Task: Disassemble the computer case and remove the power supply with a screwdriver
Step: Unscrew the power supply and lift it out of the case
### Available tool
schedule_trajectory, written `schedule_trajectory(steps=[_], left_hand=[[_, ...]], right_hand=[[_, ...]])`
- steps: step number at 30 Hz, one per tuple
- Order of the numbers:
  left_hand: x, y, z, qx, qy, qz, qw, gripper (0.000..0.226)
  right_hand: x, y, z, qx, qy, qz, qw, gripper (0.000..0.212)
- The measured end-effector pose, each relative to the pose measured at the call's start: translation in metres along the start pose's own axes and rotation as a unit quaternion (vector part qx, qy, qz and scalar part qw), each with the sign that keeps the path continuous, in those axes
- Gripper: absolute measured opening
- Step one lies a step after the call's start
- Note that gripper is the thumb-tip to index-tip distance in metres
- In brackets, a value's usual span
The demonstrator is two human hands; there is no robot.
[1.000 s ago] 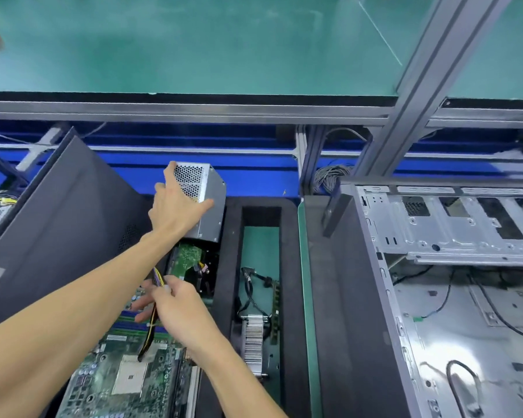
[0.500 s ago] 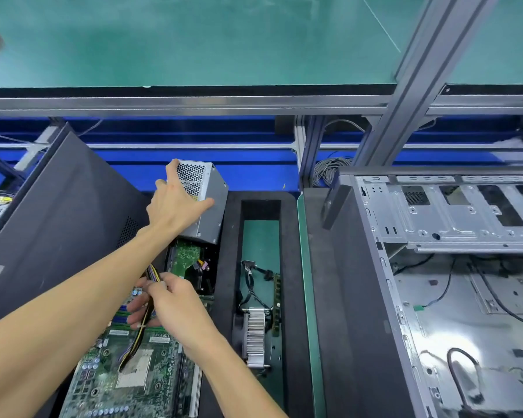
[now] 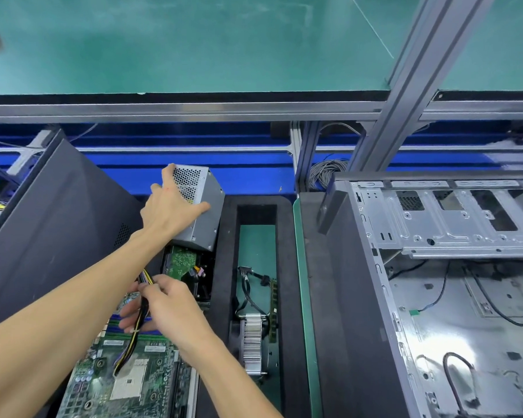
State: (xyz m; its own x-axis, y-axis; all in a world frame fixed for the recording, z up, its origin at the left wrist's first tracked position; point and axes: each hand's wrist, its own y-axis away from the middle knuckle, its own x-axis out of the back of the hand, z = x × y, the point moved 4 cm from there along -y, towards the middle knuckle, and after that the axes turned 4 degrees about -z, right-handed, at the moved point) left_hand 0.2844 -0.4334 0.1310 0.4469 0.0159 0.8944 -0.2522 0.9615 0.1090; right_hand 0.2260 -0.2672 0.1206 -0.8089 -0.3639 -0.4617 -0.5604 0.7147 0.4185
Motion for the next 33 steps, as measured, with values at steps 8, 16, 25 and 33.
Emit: schedule_trajectory(steps=[8, 16, 25, 33], left_hand=[[0.025, 0.016, 0.037, -0.059, 0.035, 0.066, 0.995, 0.105], [0.011, 0.04, 0.076, -0.022, 0.208, -0.046, 0.977, 0.098], [-0.043, 0.052, 0.075, 0.016, 0.084, -0.122, 0.989, 0.097], [-0.066, 0.038, 0.085, 0.043, 0.036, -0.057, 0.997, 0.096]], right_hand=[[0.008, 0.007, -0.004, 0.028, -0.004, 0.029, 0.999, 0.02], [0.022, 0.035, -0.007, 0.079, -0.007, 0.068, 0.995, 0.019], [0.052, 0.062, -0.006, 0.024, 0.011, 0.048, 0.999, 0.022], [0.071, 0.069, -0.003, 0.01, 0.025, 0.089, 0.996, 0.024]])
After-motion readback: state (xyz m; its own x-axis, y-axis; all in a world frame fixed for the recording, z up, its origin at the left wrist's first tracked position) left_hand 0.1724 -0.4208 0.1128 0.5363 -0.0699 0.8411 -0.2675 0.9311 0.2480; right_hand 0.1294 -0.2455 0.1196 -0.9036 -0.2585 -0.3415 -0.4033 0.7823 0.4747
